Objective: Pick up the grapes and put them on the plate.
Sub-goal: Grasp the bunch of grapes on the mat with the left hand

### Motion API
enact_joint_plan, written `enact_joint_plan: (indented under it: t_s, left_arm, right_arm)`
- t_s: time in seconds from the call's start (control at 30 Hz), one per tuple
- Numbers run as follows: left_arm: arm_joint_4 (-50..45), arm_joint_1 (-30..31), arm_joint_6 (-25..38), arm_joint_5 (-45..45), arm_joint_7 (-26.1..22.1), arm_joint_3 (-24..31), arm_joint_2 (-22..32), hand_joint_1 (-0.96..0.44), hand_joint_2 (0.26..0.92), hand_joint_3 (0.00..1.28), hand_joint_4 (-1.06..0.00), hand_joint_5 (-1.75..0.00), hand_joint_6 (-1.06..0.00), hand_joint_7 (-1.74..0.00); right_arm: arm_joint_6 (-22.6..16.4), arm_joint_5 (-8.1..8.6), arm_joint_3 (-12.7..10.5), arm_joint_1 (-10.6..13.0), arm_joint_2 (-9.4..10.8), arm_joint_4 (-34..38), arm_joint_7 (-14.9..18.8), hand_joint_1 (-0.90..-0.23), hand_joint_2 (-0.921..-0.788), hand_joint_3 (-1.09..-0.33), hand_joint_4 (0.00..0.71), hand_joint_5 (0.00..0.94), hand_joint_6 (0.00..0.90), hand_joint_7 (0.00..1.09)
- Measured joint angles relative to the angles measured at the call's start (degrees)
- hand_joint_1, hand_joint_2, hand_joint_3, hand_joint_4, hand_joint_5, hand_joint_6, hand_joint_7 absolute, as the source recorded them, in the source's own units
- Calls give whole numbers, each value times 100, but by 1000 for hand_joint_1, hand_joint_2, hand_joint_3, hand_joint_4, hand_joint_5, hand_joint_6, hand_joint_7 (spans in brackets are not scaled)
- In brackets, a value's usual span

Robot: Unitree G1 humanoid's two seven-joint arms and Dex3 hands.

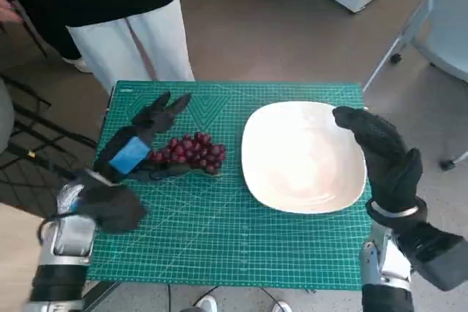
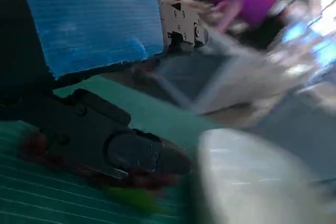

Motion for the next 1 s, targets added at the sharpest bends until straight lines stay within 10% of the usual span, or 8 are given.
enact_joint_plan:
  t_s: [1.0]
  left_arm:
    - [841,-790,1239,463,259,-1317,-12,-602,752,4,1,1,-150,-6]
  right_arm:
    - [-50,-13,-20,-72,-67,135,31,-555,-921,-674,188,1,57,246]
